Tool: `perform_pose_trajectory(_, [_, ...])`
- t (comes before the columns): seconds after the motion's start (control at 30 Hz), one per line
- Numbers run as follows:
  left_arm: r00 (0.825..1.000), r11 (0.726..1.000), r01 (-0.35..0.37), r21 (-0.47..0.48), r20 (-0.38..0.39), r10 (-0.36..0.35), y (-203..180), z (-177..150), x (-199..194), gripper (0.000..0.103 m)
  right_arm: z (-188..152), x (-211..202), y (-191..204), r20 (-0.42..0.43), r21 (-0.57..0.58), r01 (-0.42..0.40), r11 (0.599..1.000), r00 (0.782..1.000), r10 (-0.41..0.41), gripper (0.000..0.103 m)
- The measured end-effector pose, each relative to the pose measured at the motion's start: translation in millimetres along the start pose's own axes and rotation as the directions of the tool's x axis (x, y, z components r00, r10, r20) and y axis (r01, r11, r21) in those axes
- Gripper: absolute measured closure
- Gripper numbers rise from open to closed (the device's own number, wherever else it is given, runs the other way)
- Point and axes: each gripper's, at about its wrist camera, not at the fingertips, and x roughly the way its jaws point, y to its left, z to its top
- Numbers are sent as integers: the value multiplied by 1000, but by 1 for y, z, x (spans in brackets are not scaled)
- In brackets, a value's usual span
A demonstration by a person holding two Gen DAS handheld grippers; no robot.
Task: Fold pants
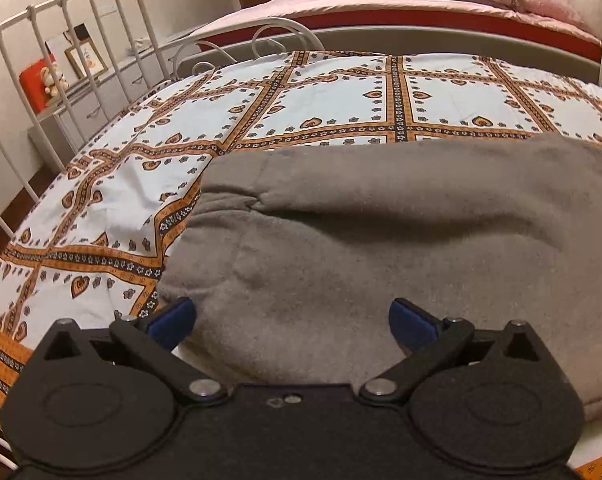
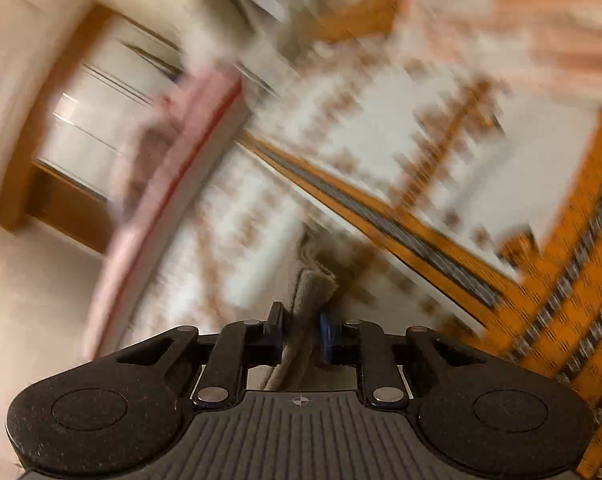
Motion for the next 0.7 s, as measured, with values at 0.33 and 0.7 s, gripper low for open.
perform_pose_trajectory(0.33, [1000, 1000, 4, 10, 6, -4, 0, -1, 0, 6, -14, 23, -14, -124, -103, 221, 970, 964, -233, 85])
perform_pose_trajectory(0.7, [1000, 1000, -4, 7, 0, 4, 0, -1, -4, 6, -19, 24, -11, -197, 65, 148, 987, 971, -133, 53])
